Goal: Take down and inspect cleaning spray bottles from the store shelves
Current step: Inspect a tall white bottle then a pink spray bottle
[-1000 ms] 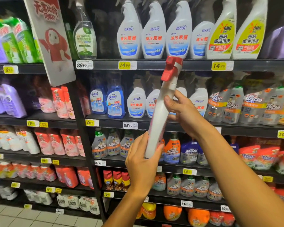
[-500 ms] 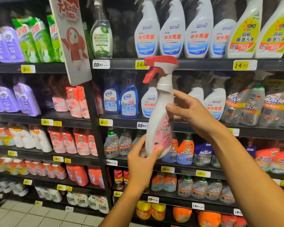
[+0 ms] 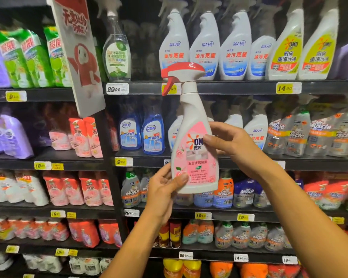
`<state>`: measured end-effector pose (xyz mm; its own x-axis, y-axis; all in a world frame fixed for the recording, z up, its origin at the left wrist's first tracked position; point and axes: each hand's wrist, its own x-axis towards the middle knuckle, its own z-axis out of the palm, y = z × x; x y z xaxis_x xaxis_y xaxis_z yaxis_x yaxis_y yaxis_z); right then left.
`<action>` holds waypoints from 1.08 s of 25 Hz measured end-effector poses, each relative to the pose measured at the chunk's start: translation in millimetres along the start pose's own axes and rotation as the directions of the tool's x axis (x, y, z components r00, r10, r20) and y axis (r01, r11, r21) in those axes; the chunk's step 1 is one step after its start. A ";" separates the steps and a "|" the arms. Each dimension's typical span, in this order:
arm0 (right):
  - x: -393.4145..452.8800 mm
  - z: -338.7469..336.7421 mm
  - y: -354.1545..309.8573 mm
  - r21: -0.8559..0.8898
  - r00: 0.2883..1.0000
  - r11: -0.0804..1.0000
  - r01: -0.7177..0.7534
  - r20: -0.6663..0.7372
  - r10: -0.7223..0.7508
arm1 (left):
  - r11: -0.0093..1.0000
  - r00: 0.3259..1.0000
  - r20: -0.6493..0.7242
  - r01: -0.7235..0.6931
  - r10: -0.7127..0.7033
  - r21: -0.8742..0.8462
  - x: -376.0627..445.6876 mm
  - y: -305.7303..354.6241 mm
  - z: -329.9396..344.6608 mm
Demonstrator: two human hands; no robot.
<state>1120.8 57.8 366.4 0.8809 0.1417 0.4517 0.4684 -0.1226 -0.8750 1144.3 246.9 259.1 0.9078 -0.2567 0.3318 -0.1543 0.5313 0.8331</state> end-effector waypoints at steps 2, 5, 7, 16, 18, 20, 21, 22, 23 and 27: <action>3.7 -9.5 -7.6 -0.043 1.000 0.999 -0.004 -0.021 0.003 | 1.000 0.999 0.036 0.000 0.000 -0.016 17.1 9.1 11.0; 22.5 -28.8 -24.8 -0.070 0.989 0.996 0.047 -0.138 -0.056 | 1.000 0.992 0.126 -0.018 0.017 0.009 50.4 27.4 31.4; 43.3 -47.0 -42.0 -0.074 0.974 0.994 0.082 -0.206 -0.096 | 0.996 0.983 0.177 -0.068 0.058 0.049 82.9 44.5 49.5; 158.3 -152.3 -132.1 -0.164 0.907 0.962 0.218 -0.331 -0.262 | 0.890 0.940 0.268 -0.297 0.210 0.345 236.6 145.4 165.1; 185.6 -178.5 -153.7 -0.155 0.890 0.952 0.263 -0.343 -0.302 | 0.858 0.921 0.299 -0.353 0.249 0.373 262.3 170.8 190.4; 212.6 -204.0 -177.9 -0.118 0.877 0.940 0.320 -0.338 -0.341 | 0.821 0.902 0.322 -0.406 0.288 0.402 285.8 192.7 215.7; 225.2 -213.6 -188.9 -0.115 0.875 0.935 0.335 -0.329 -0.354 | 0.811 0.897 0.319 -0.420 0.304 0.407 295.7 202.1 226.8; 238.9 -224.1 -200.2 -0.120 0.874 0.930 0.347 -0.317 -0.367 | 0.806 0.892 0.311 -0.435 0.326 0.402 307.2 211.1 238.6; 252.5 -233.3 -210.0 -0.120 0.875 0.927 0.357 -0.304 -0.376 | 0.807 0.891 0.297 -0.441 0.343 0.392 317.9 218.9 249.8; 305.5 -259.2 -238.6 -0.118 0.889 0.928 0.353 -0.268 -0.372 | 0.797 0.896 0.253 -0.441 0.365 0.413 352.3 247.0 281.6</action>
<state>1296.0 -124.3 758.3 0.6271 -0.0916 0.7736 0.7537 -0.1796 -0.6322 1316.2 60.3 706.5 0.6586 -0.2401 0.7132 -0.6845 0.2026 0.7003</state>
